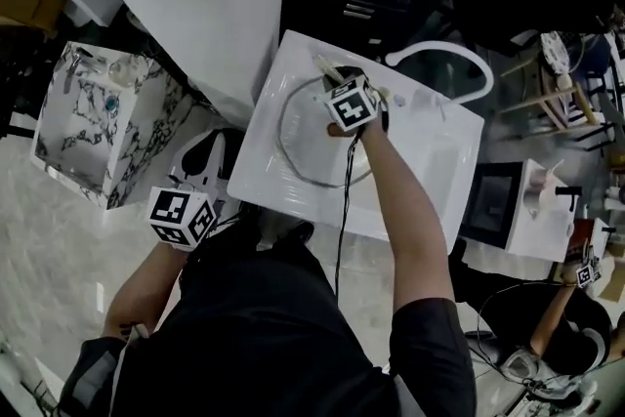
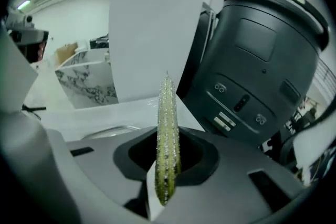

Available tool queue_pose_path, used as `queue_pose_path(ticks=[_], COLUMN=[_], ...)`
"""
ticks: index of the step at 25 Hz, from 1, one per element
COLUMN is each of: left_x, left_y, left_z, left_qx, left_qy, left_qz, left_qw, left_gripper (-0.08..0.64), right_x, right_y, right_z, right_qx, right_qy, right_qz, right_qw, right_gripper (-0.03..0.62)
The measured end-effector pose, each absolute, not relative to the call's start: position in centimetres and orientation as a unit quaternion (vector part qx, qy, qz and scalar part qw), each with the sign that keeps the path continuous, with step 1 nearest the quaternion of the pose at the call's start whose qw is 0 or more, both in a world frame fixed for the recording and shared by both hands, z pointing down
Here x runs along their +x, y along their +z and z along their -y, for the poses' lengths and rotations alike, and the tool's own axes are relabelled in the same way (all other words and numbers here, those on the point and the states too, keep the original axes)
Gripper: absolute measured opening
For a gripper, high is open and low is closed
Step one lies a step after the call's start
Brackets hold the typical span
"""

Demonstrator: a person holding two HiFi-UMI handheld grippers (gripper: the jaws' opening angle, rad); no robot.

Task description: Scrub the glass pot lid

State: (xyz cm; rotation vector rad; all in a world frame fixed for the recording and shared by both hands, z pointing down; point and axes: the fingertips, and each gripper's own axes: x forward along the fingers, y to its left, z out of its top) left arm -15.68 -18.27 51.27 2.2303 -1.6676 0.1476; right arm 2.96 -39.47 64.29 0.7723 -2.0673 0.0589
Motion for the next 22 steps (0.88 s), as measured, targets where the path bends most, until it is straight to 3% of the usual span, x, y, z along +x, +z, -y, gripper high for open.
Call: queue_pose_path(ticks=[9,22], left_x=[-19.5,-17.1], left_y=[53.5,53.4], left_z=[17.5,18.1], left_qx=[0.755,0.778], left_qy=[0.058,0.058], left_qz=[0.620,0.591], left_qw=[0.205,0.206], left_gripper=[0.000,0.000], right_x=[-1.2,-3.4], right_y=[70.8,71.3], right_z=[38.6,32.3], right_qx=[0.221,0.145], right_qy=[-0.007,-0.076], right_qz=[0.812,0.821], right_qw=[0.540,0.547], right_gripper=[0.066,0.066])
